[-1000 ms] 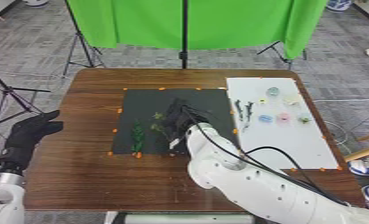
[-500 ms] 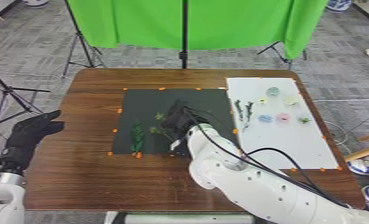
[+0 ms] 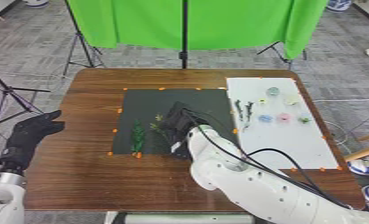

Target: Arrange flowers

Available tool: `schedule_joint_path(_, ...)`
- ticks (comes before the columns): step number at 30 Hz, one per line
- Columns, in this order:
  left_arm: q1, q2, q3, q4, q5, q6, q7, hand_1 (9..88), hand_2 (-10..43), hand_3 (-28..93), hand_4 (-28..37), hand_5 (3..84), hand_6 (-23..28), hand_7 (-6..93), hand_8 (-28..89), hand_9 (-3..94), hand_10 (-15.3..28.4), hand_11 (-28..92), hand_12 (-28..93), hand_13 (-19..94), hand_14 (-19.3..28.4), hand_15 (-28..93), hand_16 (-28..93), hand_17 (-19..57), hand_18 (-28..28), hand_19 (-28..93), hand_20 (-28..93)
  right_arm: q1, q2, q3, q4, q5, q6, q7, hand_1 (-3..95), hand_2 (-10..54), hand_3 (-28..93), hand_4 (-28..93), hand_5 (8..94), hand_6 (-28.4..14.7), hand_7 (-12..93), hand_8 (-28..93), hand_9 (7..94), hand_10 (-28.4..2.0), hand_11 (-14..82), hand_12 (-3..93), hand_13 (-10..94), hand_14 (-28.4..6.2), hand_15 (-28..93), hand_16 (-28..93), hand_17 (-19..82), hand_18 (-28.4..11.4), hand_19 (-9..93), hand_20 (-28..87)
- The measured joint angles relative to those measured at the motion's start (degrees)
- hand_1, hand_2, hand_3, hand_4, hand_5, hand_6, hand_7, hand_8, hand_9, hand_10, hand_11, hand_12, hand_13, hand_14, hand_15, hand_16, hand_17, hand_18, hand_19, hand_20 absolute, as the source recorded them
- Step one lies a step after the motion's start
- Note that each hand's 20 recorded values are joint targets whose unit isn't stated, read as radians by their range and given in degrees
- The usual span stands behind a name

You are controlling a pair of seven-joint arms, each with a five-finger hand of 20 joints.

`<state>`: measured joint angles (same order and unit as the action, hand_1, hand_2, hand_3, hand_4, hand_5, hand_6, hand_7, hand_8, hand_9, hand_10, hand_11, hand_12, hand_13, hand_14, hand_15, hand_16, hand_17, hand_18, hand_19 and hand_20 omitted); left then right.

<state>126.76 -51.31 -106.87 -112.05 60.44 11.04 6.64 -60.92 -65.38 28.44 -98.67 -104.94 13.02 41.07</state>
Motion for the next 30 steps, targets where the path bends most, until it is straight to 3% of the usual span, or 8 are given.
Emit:
schedule_joint_path(21, 0.0, 0.05, -0.35, -0.02, 0.12, -0.72, -0.59, 27.7, 11.8, 64, -26.2, 48.1, 8.0, 8.2, -6, 50.1, 15.9, 19, 10, 41, 19.3, 17, -4, 11.7, 12.0, 11, 15, -1.3, 1.2, 1.4, -1.1, 0.1, -1.5, -0.3, 43.2, -9.5, 59, -8, 73.0, -5.9, 34, 13, 92.3, -12.6, 37.1, 24.5, 94, -1.7, 60, 19, 74, -7.5, 90, 35)
schedule_joint_path(30, 0.0, 0.04, -0.31, 0.01, 0.16, -0.87, -0.70, 27.7, 11.9, 64, -26.1, 48.1, 8.0, 8.1, -6, 50.2, 15.9, 19, 10, 41, 19.2, 17, -4, 11.8, 12.0, 10, 15, -1.4, 6.9, 7.1, -8.1, -1.0, 0.8, -1.8, 40.6, -9.5, 61, -9, 73.1, -5.4, 33, 9, 90.7, -12.7, 37.0, 25.2, 94, -2.4, 59, 21, 71, -9.4, 93, 35)
